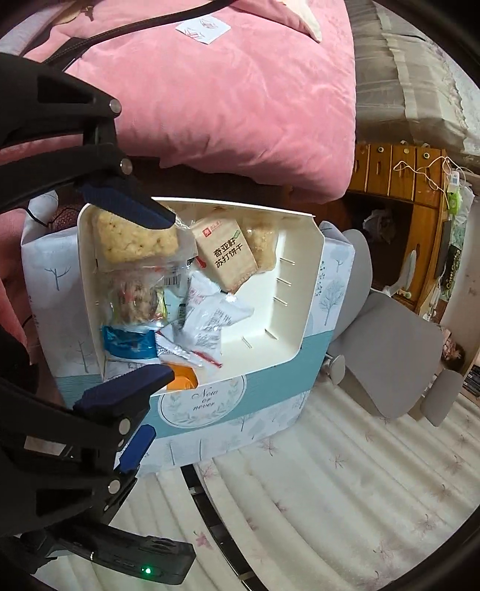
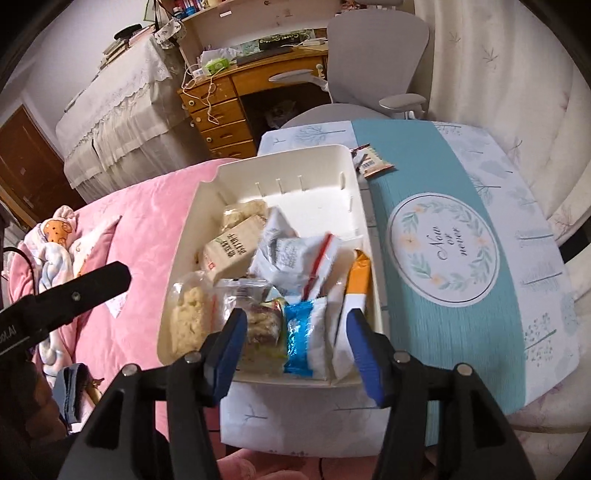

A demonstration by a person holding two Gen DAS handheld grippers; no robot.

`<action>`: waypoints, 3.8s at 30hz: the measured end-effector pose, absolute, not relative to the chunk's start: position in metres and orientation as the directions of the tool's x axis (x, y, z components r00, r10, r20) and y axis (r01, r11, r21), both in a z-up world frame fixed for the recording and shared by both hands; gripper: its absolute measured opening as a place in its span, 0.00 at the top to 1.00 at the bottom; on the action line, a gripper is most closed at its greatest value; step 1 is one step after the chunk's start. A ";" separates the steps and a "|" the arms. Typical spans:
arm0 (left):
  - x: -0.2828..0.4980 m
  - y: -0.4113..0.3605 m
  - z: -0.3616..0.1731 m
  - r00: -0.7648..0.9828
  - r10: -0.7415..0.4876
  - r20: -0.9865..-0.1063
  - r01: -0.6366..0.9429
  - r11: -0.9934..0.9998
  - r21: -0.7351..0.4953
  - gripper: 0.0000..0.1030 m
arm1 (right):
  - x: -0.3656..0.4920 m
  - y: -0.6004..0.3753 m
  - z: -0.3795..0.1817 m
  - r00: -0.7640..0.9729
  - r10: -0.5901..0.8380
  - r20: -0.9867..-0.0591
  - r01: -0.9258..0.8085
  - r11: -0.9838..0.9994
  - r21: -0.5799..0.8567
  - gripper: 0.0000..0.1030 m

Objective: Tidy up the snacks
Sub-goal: 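Carry the nut bag and blue packet over the white tray and release both, then move both tools back over the red wrapper and white-red biscuit packet, then grasp the dark red wrapper with the left tool while the right tool grasps the white-red biscuit packet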

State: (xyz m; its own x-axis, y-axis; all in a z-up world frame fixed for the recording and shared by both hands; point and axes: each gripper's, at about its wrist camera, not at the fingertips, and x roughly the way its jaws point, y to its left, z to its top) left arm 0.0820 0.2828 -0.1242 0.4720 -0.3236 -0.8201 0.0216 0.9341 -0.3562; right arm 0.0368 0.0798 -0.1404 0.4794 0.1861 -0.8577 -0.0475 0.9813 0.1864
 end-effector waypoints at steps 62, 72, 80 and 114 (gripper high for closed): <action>0.403 0.062 -0.182 0.162 -0.035 -0.986 -0.068 0.997 -0.047 0.20 | 0.299 -0.124 -0.224 0.423 0.395 -0.816 -0.275 0.913 0.300 0.45; 0.468 0.068 -0.253 -0.013 0.041 -0.999 0.042 0.998 0.041 0.20 | 0.344 -0.080 -0.265 0.424 0.379 -0.823 -0.321 0.912 0.254 0.44; 0.483 0.064 -0.291 -0.100 0.032 -0.994 0.097 0.995 0.023 0.21 | 0.347 -0.048 -0.282 0.447 0.362 -0.818 -0.436 0.887 0.154 0.41; 0.470 0.111 -0.318 -0.058 -0.126 -0.990 -0.087 0.989 -0.120 0.79 | 0.342 -0.046 -0.289 0.385 0.361 -0.849 -0.458 0.874 0.163 0.62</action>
State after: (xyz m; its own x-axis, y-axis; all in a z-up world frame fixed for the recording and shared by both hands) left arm 0.4699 0.1110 -0.3179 -0.0585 -0.1256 -0.9904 -0.0869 0.9889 -0.1203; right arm 0.3420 -0.0457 -0.2890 0.3853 0.3606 -0.8494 -0.4585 0.8736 0.1629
